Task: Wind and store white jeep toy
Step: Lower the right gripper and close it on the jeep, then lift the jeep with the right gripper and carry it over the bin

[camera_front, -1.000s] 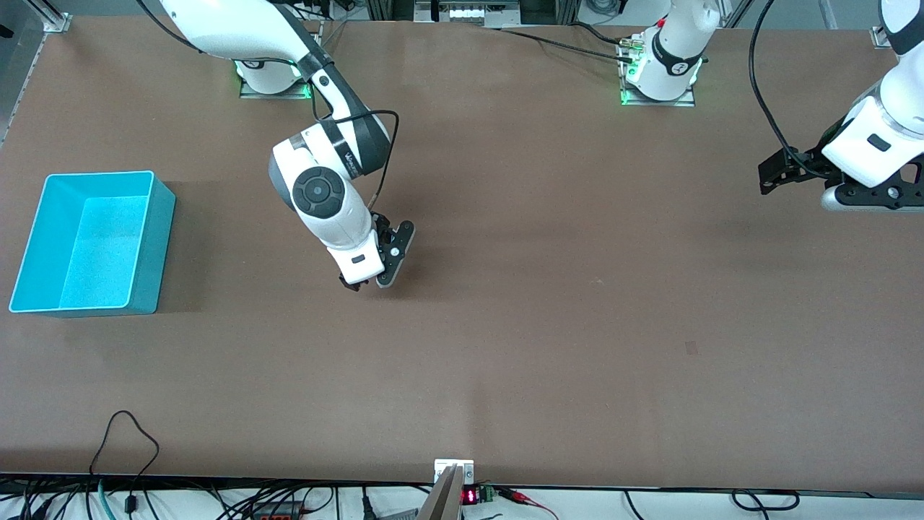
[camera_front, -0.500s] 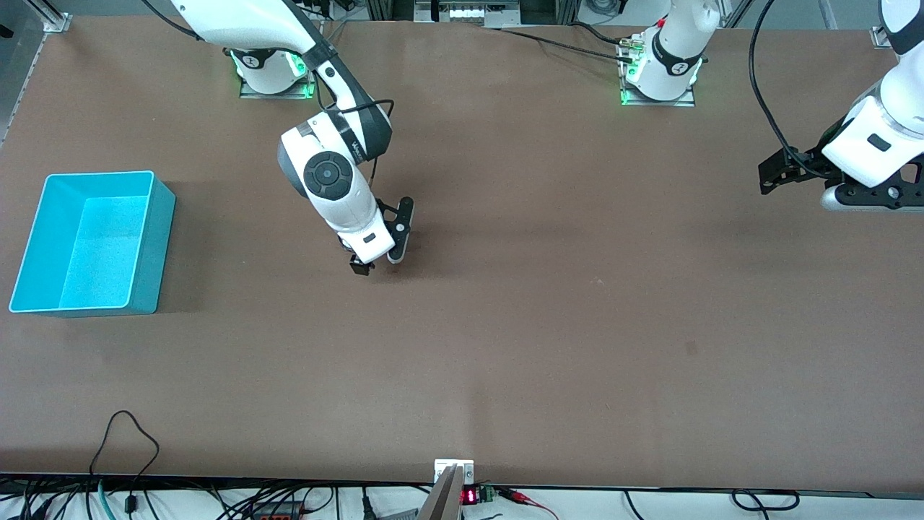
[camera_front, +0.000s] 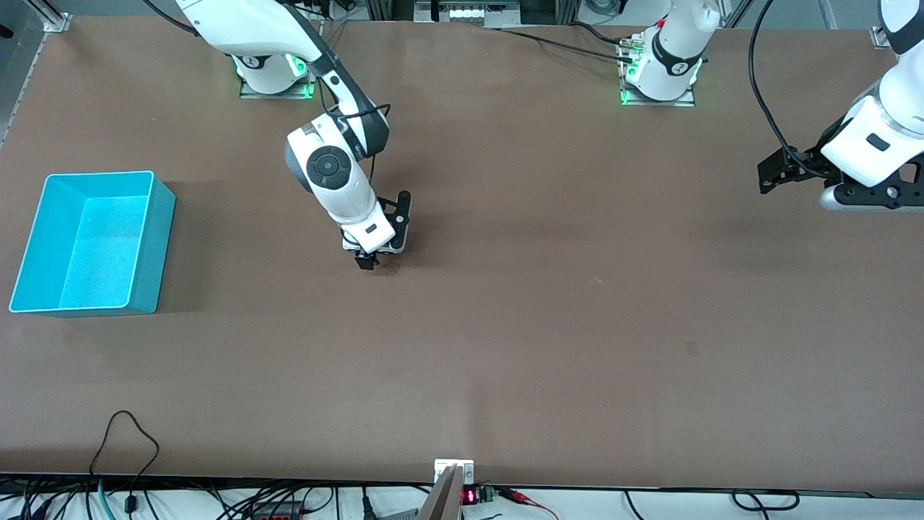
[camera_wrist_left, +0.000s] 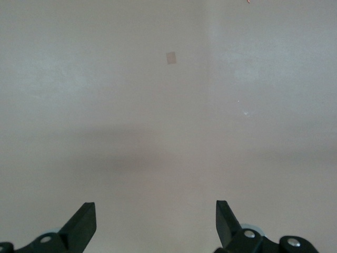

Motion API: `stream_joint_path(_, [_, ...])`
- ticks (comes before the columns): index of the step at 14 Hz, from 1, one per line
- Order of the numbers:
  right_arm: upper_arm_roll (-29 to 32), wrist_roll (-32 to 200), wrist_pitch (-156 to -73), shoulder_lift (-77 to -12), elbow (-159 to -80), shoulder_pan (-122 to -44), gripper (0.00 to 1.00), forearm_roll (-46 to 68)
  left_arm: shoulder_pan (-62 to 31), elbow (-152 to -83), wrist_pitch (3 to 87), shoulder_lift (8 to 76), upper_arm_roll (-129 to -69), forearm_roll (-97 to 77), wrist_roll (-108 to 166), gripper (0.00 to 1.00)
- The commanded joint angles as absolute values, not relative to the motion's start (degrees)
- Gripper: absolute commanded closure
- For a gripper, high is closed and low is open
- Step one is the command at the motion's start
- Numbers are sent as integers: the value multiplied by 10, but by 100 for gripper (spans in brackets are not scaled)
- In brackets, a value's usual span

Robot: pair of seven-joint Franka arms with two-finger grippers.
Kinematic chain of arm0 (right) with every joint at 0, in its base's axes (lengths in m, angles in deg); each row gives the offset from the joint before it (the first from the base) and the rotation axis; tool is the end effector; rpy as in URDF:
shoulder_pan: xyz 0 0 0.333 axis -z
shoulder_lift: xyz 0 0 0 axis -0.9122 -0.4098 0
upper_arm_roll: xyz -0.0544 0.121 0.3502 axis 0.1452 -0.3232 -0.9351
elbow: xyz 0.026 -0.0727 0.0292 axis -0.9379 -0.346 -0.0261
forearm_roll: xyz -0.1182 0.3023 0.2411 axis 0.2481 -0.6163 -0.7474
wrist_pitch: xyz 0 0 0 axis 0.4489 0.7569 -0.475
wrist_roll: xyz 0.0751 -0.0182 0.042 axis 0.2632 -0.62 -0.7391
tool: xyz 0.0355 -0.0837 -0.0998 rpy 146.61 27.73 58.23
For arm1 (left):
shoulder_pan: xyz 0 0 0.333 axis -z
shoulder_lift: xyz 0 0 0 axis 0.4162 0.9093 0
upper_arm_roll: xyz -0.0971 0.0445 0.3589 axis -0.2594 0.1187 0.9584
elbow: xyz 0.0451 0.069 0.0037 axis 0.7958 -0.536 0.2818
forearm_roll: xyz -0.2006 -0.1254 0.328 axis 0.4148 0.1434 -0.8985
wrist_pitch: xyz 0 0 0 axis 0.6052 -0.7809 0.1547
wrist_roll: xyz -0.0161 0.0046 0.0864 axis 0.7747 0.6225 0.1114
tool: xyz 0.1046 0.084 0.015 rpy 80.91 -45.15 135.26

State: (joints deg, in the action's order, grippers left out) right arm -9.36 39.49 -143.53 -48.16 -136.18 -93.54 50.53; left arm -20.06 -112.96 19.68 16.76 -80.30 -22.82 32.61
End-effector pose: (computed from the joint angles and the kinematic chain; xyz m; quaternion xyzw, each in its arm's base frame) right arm 0.5420 0.3472 0.2318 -0.7446 -0.6673 -0.0183 0.0042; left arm 0.5640 -0.0295 0.6128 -0.9990 0.0097 0.0303 0.0325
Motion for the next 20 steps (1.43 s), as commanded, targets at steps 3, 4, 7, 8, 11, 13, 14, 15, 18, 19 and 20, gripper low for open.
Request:
stream_joint_path(3, [-94,389,-1495,-473,-1413,-930,0,513,-200,-1123,182,162,-800,-221,335,0])
stream_joint_path(4, [-94,389,-1500,-476,-1414,-929,0,513,-200,-1123,181,162,-800,-221,335,0])
stream_joint_path(7, [-94,388,-1502,-476,-1419,-923,37,513,-201,-1123,181,162,-800,-220,335,0])
stream_joint_path(8, [-94,389,-1500,-473,-1419,-923,68,513,-199,-1123,179,161,-802,-220,333,0])
stream_joint_path(11, [-94,390,-1495,-463,-1418,-922,100,513,-198,-1122,177,162,-802,-221,333,0])
stream_joint_path(13, [-91,401,-1489,-448,-1415,-922,100,512,-199,-1122,179,163,-803,-221,334,0])
stream_joint_path(14, [-86,403,-1461,-433,-1411,-917,100,509,-199,-1121,180,163,-803,-222,333,0])
stream_joint_path(15, [-82,409,-1423,-416,-1400,-905,100,507,-199,-1117,179,164,-803,-221,334,0])
stream_joint_path(18, [-82,427,-1322,-371,-1368,-838,100,508,-201,-1116,179,165,-802,-221,334,0])
stream_joint_path(19, [-80,433,-1296,-354,-1361,-823,100,509,-201,-1116,178,165,-802,-221,335,0])
stream_joint_path(20, [-71,433,-1273,-348,-1354,-807,100,512,-203,-1116,178,165,-802,-221,335,0])
